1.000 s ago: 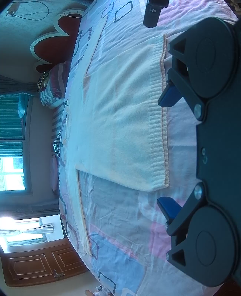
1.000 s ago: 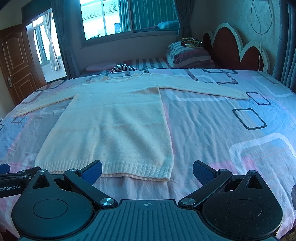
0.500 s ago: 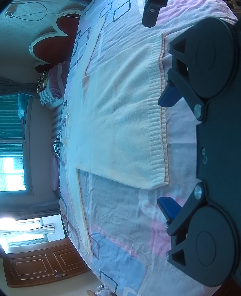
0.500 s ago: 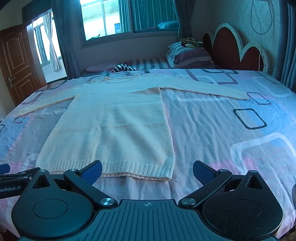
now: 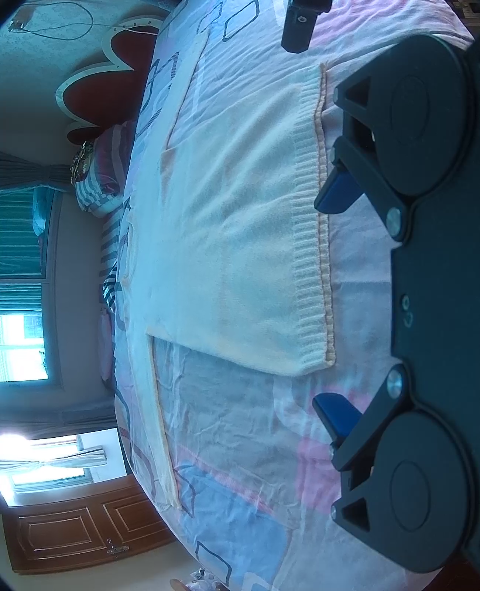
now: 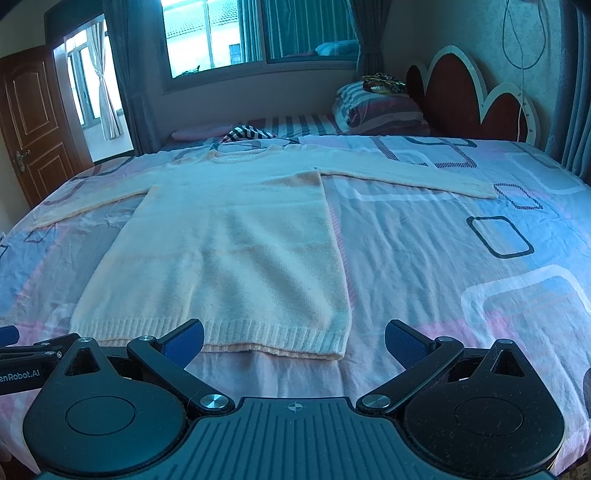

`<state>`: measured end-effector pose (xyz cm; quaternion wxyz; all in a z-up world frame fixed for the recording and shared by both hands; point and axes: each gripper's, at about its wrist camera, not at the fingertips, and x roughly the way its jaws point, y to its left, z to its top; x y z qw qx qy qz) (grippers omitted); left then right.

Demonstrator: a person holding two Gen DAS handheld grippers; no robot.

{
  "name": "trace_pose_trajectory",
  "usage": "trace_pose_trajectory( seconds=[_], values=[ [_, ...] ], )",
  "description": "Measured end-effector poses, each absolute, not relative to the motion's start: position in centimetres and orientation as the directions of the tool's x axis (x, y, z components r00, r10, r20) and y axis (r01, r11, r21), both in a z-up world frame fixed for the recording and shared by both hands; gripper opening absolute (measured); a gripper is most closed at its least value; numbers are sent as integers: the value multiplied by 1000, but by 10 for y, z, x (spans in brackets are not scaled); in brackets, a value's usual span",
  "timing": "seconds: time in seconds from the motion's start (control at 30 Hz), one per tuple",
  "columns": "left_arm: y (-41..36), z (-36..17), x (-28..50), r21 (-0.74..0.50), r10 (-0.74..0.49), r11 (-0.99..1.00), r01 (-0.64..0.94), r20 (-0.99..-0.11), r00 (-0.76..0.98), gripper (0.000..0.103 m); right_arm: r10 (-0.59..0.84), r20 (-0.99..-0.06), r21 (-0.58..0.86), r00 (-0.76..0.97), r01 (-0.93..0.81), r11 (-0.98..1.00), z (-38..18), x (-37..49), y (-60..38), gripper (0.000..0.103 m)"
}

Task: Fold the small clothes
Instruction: 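Grasp the sweater sleeve cuff with the right gripper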

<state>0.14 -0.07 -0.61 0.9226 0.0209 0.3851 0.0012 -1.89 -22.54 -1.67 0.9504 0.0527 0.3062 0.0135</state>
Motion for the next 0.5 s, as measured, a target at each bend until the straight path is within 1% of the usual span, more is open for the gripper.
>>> trace_pose_trajectory(
  seconds=[0.17, 0.23, 0.3, 0.4, 0.47, 0.5],
  values=[
    [-5, -7, 13, 39, 7, 999, 29, -707, 707, 103, 46, -583, 110, 811, 23, 994, -17, -10, -232, 103],
    [-9, -7, 25, 26, -15, 999, 47, -715, 699, 102, 29, -576, 111, 817, 43, 993, -15, -3, -240, 103],
    [-15, -9, 38, 10, -65, 995, 103, -713, 698, 102, 5, -569, 109, 822, 69, 992, -14, 8, -251, 103],
    [-31, -12, 59, 26, -101, 985, 170, -714, 693, 102, -36, -561, 111, 827, 118, 987, -13, 28, -270, 103],
    [-42, -16, 74, 25, -122, 980, 199, -714, 689, 97, -69, -561, 112, 825, 159, 981, -15, 43, -286, 103],
    [-47, -20, 84, 20, -130, 978, 208, -719, 683, 93, -84, -562, 114, 823, 178, 977, -15, 51, -293, 103]
  ],
)
